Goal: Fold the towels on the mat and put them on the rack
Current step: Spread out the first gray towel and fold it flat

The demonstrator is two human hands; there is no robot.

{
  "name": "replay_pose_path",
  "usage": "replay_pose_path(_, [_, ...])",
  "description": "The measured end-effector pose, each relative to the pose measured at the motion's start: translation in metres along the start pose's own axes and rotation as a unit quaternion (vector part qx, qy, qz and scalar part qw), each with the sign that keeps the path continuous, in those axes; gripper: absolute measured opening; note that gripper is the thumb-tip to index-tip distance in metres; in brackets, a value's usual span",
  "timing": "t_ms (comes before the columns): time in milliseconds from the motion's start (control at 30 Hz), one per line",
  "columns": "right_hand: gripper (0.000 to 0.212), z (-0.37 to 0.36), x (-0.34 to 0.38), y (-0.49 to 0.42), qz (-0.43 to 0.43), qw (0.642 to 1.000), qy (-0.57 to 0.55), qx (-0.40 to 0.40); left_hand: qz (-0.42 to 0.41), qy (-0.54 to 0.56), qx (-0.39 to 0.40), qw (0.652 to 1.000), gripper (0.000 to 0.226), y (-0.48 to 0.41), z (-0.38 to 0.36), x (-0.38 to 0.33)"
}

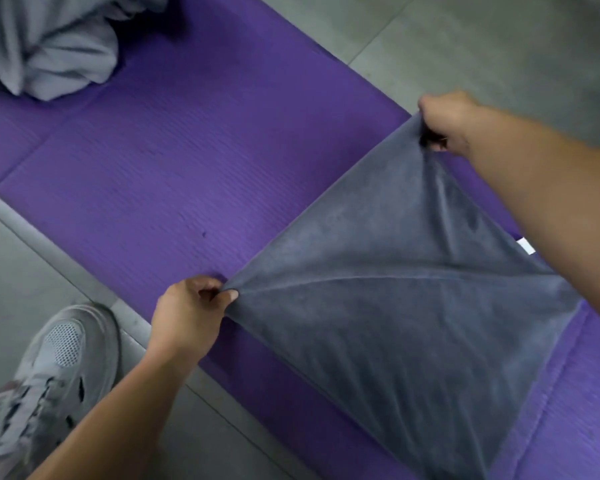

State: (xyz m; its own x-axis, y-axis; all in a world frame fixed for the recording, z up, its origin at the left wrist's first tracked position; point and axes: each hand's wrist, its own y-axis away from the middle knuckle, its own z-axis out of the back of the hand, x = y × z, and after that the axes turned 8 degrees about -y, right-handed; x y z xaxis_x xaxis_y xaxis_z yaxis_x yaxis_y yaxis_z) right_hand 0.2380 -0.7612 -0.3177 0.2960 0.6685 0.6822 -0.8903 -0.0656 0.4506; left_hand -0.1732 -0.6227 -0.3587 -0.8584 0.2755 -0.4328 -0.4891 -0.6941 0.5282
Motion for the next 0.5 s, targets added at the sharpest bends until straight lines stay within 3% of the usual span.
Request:
replay_pose_path(167, [0.03,-0.024,0.011,-0.014,-0.026,0.983,-0.161,0.084,0.041,0.076,-0.034,0.996,0.014,-0.01,0.008,0.013])
replay_pose_path(300, [0.031,-0.038,0.019,-0.019,0.05,0.994,-0.028,0.098,0.075,0.173,-0.039,0.981,0.013,-0.015,0.014,0.018])
replay_pose_path(400, [0.046,-0.05,0.035,-0.026,0.159,0.969,0.183,0.033,0.029,0.098,-0.065,0.993,0.012,-0.016,0.02,0.019])
replay_pose_path(433, [0.049,-0.055,0.038,-0.032,0.17,0.966,0.194,0.01,0.009,0.061,-0.08,0.995,0.014,-0.017,0.022,0.018])
replay_pose_path(500, [0.048,-0.066,0.04,-0.043,0.165,0.98,0.105,-0.02,-0.002,0.037,-0.091,0.995,0.015,-0.023,0.027,0.016])
